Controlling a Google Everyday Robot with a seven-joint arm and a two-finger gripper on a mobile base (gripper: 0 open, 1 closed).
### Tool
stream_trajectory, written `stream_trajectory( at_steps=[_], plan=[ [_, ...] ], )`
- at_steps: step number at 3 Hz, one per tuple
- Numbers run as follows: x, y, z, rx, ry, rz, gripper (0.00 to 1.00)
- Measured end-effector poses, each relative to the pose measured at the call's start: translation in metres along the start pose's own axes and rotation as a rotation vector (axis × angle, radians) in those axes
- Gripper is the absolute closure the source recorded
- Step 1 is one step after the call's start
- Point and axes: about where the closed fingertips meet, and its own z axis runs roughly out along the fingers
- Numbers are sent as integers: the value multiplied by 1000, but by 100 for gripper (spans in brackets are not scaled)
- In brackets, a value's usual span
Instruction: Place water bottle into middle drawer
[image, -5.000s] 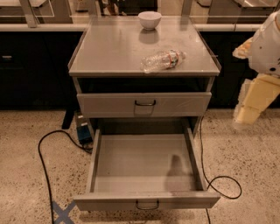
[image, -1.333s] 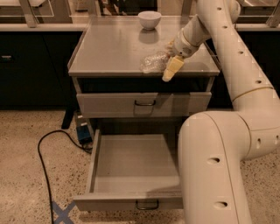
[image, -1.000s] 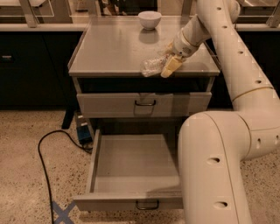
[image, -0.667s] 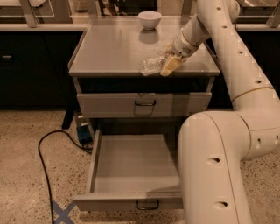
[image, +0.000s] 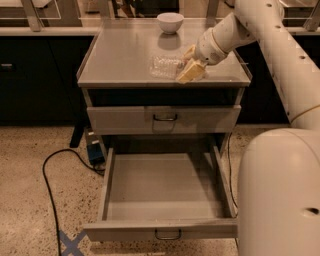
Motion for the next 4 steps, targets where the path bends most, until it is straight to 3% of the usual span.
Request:
stream_trajectory(
  at_steps=[1, 2, 4],
  plan=[
    [-37, 44, 16, -73, -150, -39, 100],
    [-40, 68, 43, -146, -161, -34, 100],
    [-32, 74, 49, -138, -135, -20, 100]
  ],
)
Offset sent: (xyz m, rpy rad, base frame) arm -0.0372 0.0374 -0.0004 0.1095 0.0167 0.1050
